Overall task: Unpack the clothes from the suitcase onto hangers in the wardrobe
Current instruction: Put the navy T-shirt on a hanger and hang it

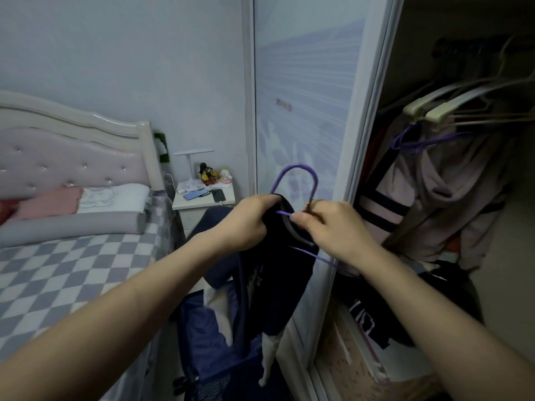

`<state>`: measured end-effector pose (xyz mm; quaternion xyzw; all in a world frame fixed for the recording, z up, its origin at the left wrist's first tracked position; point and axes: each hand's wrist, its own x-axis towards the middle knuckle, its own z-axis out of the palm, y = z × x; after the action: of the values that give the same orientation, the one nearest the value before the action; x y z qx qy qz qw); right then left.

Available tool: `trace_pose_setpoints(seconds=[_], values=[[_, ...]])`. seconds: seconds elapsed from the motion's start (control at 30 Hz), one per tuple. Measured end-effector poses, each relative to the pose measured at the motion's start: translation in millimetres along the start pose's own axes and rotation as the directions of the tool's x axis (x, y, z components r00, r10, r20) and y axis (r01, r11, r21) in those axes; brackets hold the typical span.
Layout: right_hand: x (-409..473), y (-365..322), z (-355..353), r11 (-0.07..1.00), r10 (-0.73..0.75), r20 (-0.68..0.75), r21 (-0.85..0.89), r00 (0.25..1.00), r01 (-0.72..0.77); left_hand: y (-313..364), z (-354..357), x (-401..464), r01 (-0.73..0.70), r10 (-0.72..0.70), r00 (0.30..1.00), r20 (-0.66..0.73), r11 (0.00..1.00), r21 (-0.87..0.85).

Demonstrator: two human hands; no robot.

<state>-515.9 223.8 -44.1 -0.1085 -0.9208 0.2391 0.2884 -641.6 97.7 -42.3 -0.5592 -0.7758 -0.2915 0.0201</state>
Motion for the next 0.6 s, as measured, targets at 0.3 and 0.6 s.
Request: trace_pose_setpoints(seconds=[0.3, 0.6], values=[[6.5, -18.3, 39.4, 0.891, 0.068, -0.037, 0.453, 0.997, -0.044, 36.4, -13.7, -1.9, 0.121, -0.112, 0.992, 0.054, 0.965, -0.233], [9.3, 20.9, 14.3, 0.951, -0.002, 0.358, 0.290, 0.934, -0.109, 6.7, -26.4, -0.8, 0.114, -0.114, 0.993, -0.006, 0.994, 0.000]])
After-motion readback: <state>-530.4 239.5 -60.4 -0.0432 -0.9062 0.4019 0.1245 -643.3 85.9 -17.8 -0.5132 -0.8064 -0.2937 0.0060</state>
